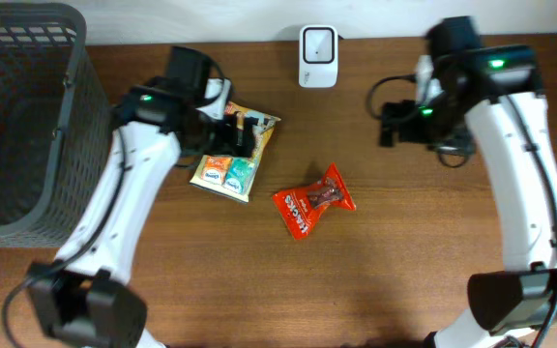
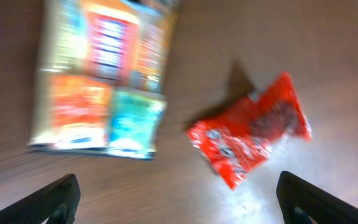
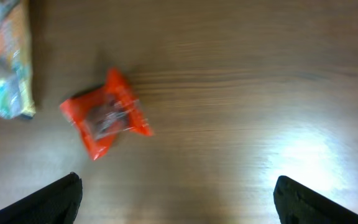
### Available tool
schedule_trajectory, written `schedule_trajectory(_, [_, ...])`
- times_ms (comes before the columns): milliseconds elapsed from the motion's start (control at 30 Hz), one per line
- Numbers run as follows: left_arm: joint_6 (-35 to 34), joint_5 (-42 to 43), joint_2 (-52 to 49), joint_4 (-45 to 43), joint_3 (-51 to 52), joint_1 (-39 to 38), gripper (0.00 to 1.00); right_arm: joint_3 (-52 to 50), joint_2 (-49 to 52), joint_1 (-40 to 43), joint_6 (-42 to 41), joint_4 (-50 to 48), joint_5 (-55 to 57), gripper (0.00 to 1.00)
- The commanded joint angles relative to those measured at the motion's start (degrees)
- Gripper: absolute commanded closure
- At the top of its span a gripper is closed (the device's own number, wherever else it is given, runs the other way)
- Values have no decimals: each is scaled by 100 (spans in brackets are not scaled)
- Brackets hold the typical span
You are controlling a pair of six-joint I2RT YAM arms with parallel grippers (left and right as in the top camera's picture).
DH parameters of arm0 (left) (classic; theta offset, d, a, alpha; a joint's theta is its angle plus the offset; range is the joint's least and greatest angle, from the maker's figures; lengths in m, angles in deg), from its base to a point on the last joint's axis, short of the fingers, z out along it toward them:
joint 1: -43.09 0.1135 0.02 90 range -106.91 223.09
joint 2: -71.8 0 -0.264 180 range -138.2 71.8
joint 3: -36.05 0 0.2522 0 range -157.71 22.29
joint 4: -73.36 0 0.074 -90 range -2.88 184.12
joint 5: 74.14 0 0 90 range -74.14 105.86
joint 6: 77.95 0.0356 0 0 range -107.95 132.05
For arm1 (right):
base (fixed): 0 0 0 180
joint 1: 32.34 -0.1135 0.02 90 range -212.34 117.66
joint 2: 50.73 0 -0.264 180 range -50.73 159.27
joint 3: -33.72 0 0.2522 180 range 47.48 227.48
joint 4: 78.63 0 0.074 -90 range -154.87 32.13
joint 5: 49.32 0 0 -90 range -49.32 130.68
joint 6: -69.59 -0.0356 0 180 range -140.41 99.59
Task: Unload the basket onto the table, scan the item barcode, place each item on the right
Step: 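Grasp the red bag with the left gripper and lift it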
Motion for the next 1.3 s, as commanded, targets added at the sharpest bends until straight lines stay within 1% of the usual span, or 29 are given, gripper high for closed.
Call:
schedule_trajectory(0, [313,831,-855,-68,17,-525,1,44,-4,531,184,26,-50,2])
schedule_trajectory(200, [350,1204,-1985,-262,17,-992,1,39,-2,920,221,22,-61,2])
schedule_trajectory(267, [695,1416,-2218,-535,17,-1019,1,24,-2,914,337,24,-92,1])
schedule_trajectory(333, [962,1655,-2409,-863,17,-1027,1,-24,-2,907,581,26,-378,2])
schedule_trajectory(433, [1064,1751,-2581,-1110,17,-1038,1,-225,-2,909,1008,28,-898,2])
schedule_trajectory(500, [1064,1792,-2697,-1038,17,-1071,1,-398,-2,909,1021,26,-949,1])
schedule_trajectory(567, [1064,2026,-2885,-850,17,-1139,4,-579,-2,907,1038,0,-949,2])
schedule_trajectory(633, [1067,2304,-3084,-581,17,-1244,5,-776,-2,907,1038,-68,-949,2])
schedule_trajectory(767, [1412,2634,-3235,-144,17,-1397,2,-1163,-2,909,1064,-229,-951,2])
schedule_trajectory(833, [1412,2634,-3235,-61,17,-1469,3,-1261,-2,907,1080,-293,-953,2])
schedule_trajectory(900, [1410,2632,-3237,-35,17,-1530,7,-1296,-2,907,1078,-319,-951,2])
schedule_trajectory(967, [1408,2632,-3237,-42,17,-1578,16,-1296,-2,907,1078,-321,-953,2])
schedule_trajectory(1000, [1408,2629,-3237,-46,17,-1598,17,-1296,0,909,1078,-319,-957,2])
schedule_trajectory(1033, [1408,2625,-3248,-72,17,-1620,21,-1298,-2,907,1078,-317,-984,2])
schedule_trajectory(1100, [1386,2629,-3259,-162,17,-1659,21,-1300,-2,907,1123,-295,-1167,2])
schedule_trajectory(1200, [1064,2629,-3333,-472,17,-1749,18,-1429,-2,907,1209,-315,-1471,2])
schedule_trajectory(1267, [828,2632,-3425,-675,17,-1816,22,-1613,-2,909,1207,-417,-1532,2])
